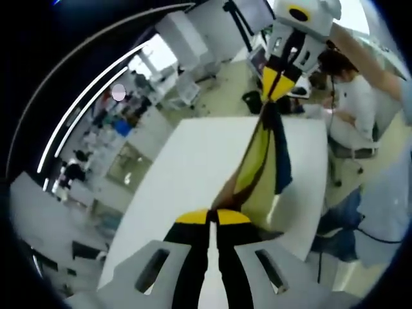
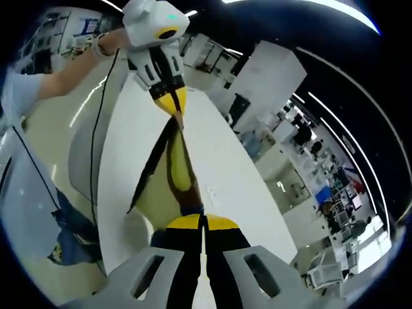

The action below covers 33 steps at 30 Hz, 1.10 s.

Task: Fold the garment on the visible template until the final outline fits inside the template.

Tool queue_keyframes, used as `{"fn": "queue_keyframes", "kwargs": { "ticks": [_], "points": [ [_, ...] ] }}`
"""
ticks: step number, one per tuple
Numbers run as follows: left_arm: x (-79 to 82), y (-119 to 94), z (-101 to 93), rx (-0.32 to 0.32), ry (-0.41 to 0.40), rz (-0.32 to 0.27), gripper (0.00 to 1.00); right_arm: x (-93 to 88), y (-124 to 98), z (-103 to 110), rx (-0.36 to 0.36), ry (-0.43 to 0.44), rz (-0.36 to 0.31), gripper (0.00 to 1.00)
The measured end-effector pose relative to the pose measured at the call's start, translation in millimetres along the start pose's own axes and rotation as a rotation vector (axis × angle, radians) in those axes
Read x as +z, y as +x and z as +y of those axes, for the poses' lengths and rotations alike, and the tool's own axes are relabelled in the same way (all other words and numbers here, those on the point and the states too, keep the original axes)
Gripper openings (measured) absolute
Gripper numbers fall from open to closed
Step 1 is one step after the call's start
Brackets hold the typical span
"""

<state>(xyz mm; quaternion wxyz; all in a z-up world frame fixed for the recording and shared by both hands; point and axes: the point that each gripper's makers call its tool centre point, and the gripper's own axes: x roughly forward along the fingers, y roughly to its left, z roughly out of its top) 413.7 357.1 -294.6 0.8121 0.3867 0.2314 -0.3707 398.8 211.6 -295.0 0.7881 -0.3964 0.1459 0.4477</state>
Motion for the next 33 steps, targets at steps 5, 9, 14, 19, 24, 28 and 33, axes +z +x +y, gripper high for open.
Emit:
{"fn": "queue_keyframes", "kwargs": {
  "ticks": [5, 9, 14, 19, 24, 28, 33],
  "points": [
    [-1.5, -5, -5.6, 0.0, 0.006, 0.009, 0.0, 1.6, -2, 6, 0.005, -0.01, 0.007, 0.01],
    [-1.5, -10, -10.7, 0.001, 0.011, 0.009, 0.0, 2.6, -5, 10, 0.008, -0.009, 0.006, 0.01],
    [-2.6, -15, -17.6, -0.003, 0.018, 0.021, 0.0, 3.0, -8, 18, 0.015, -0.007, 0.007, 0.01],
    [-3.3, -23, -27.3, -0.007, 0.022, 0.023, 0.0, 3.7, -16, 28, 0.024, -0.005, 0.007, 0.01],
    [-3.3, -33, -38.9, -0.018, 0.027, 0.032, 0.0, 5.7, -22, 38, 0.036, -0.007, 0.011, 0.01],
    [-2.1, -41, -45.6, -0.027, 0.03, 0.034, 0.0, 8.9, -29, 44, 0.044, -0.012, 0.016, 0.01],
    [-0.4, -51, -51.5, -0.028, 0.035, 0.028, 0.0, 13.8, -37, 49, 0.049, -0.016, 0.011, 0.01]
  ]
}}
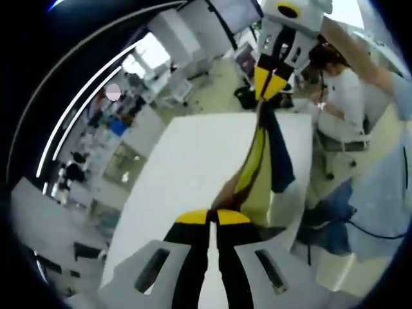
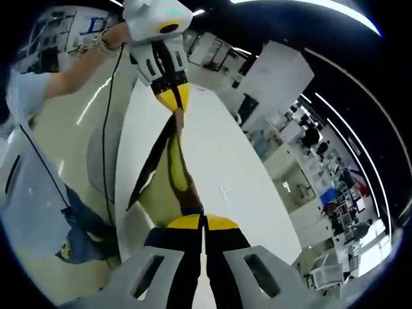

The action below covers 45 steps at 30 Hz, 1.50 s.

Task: Fold the garment on the visible template until the final outline fits inside the template.

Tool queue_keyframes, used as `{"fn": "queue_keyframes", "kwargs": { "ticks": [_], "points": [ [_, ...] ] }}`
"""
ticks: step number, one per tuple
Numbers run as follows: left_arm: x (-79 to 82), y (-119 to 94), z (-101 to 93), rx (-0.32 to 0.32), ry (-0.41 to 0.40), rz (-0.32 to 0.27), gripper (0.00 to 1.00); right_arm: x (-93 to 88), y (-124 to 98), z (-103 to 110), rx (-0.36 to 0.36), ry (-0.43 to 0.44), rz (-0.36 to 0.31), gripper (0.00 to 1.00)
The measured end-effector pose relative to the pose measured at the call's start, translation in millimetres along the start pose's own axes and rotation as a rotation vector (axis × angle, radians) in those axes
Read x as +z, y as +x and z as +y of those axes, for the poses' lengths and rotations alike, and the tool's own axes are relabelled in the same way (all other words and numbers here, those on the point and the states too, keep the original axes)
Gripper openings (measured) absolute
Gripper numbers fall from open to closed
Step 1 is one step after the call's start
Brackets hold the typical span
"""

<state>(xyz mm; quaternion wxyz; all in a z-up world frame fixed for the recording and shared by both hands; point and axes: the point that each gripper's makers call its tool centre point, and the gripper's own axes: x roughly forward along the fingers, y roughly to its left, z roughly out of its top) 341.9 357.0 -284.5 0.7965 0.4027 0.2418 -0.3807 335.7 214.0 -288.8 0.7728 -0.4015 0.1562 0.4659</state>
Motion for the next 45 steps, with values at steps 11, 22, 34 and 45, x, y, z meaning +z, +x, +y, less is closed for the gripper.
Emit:
{"fn": "queue_keyframes", "kwargs": {
  "ticks": [11, 22, 34, 45],
  "points": [
    [-6.6, -12, -16.7, -0.062, -0.01, 0.022, 0.0, 2.1, -3, 16, 0.051, -0.01, 0.008, 0.01],
    [-20.8, -10, -26.7, -0.123, -0.012, 0.096, 0.0, 3.0, 2, 32, 0.121, -0.032, 0.031, 0.01],
    [-35.5, 18, -39.6, -0.192, -0.028, 0.133, 0.0, -19.3, 22, 40, 0.194, -0.002, 0.055, 0.01],
    [-42.9, 44, -46.1, -0.219, -0.029, 0.153, 0.0, -43.9, 42, 34, 0.21, 0.03, 0.082, 0.01]
  ]
}}
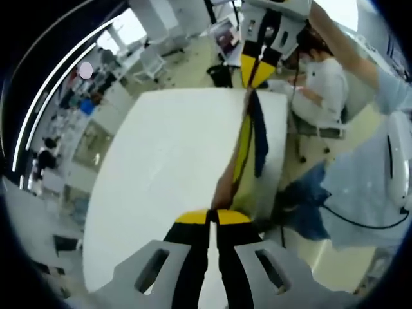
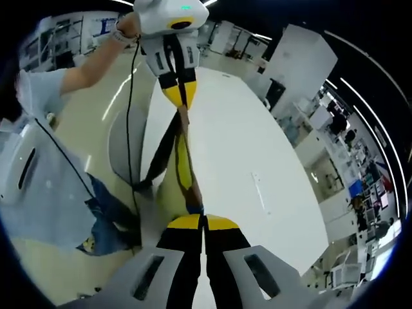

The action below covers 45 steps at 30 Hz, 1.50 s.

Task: Fold the garment on the visible template until the final outline fits inside the template.

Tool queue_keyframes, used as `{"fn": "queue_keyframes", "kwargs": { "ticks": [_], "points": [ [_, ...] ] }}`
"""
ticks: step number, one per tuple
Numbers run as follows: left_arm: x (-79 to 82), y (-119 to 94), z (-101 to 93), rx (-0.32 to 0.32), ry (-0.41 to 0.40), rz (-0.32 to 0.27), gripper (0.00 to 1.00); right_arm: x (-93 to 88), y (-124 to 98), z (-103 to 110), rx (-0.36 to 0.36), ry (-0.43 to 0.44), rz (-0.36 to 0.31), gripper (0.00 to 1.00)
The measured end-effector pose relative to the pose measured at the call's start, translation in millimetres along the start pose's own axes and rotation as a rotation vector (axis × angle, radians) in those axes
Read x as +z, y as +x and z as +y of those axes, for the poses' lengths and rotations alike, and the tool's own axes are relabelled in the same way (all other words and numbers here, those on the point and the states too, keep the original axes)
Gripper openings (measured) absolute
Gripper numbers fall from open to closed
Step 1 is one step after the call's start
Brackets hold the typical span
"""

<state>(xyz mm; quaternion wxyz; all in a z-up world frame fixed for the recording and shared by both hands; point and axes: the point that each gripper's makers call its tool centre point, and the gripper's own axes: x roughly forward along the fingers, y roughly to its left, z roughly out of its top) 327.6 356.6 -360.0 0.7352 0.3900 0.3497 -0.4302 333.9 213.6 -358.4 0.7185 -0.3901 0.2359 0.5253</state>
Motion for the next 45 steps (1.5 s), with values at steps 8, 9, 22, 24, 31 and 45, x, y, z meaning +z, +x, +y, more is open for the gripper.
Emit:
{"fn": "queue_keyframes", "kwargs": {
  "ticks": [8, 9, 22, 24, 31, 45],
  "points": [
    [-3.4, 20, 9.0, -0.019, -0.032, 0.007, 0.0, -13.7, 15, -6, 0.019, 0.012, 0.009, 0.01],
    [-3.7, 22, 9.7, -0.021, -0.036, 0.009, 0.0, -14.3, 16, -7, 0.019, 0.012, 0.009, 0.01],
    [1.5, 41, 24.9, 0.017, -0.105, -0.015, 0.0, -27.7, 26, -23, 0.02, 0.0, 0.006, 0.01],
    [1.5, 44, 25.8, 0.023, -0.115, -0.015, 0.0, -29.4, 27, -24, 0.021, -0.001, 0.003, 0.01],
    [3.4, 51, 30.4, 0.056, -0.163, -0.038, 0.0, -36.8, 32, -31, 0.019, 0.0, -0.01, 0.01],
    [-1.0, 71, 29.9, 0.085, -0.232, -0.057, 0.0, -50.2, 47, -34, 0.028, 0.013, -0.022, 0.01]
  ]
}}
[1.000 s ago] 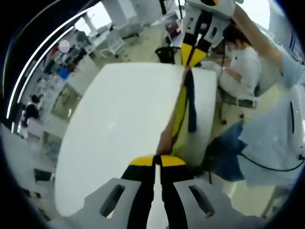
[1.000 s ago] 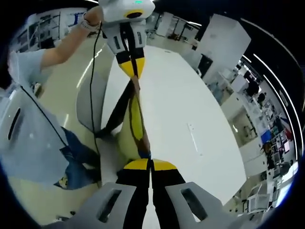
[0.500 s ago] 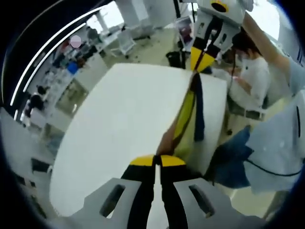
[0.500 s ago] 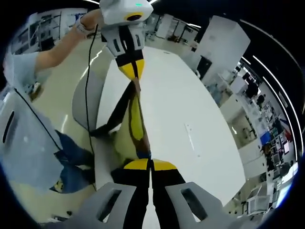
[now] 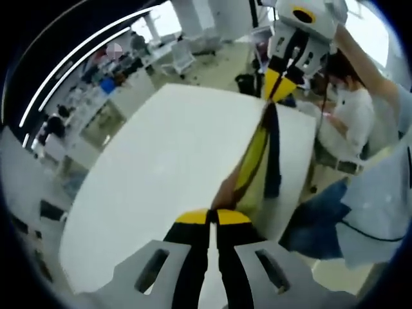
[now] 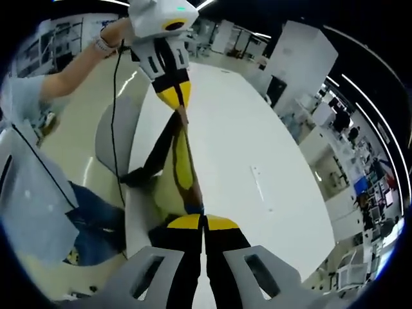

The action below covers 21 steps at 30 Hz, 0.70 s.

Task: Fold the garment on the visible template until the final outline fits inside the template.

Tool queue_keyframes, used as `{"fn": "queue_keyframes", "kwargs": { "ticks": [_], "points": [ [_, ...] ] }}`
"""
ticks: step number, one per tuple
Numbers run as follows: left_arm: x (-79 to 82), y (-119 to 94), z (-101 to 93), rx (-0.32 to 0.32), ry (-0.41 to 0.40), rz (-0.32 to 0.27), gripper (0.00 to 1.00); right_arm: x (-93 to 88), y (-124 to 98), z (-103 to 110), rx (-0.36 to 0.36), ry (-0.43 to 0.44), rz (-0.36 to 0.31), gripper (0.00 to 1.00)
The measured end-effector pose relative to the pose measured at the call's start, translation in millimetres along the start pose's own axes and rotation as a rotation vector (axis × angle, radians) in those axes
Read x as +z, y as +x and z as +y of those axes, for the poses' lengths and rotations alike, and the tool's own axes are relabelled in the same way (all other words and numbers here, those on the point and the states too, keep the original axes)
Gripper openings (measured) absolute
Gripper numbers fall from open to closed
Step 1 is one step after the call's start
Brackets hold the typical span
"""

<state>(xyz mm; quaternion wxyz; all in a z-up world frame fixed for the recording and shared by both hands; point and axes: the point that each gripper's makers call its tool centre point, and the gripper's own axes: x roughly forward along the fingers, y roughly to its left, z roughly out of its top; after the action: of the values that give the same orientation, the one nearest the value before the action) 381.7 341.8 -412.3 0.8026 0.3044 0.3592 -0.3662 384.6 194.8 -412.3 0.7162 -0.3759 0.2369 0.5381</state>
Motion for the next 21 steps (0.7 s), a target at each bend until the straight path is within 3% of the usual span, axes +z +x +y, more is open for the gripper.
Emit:
{"fn": "queue_keyframes", "kwargs": {
  "ticks": [7, 21],
  "points": [
    [-4.5, 10, 5.3, 0.012, -0.016, -0.023, 0.0, -6.6, 12, -3, 0.012, 0.021, -0.007, 0.01],
    [-7.7, 38, 30.3, -0.028, -0.03, -0.001, 0.0, -12.7, 34, -26, 0.016, 0.041, -0.006, 0.01]
  ]
}}
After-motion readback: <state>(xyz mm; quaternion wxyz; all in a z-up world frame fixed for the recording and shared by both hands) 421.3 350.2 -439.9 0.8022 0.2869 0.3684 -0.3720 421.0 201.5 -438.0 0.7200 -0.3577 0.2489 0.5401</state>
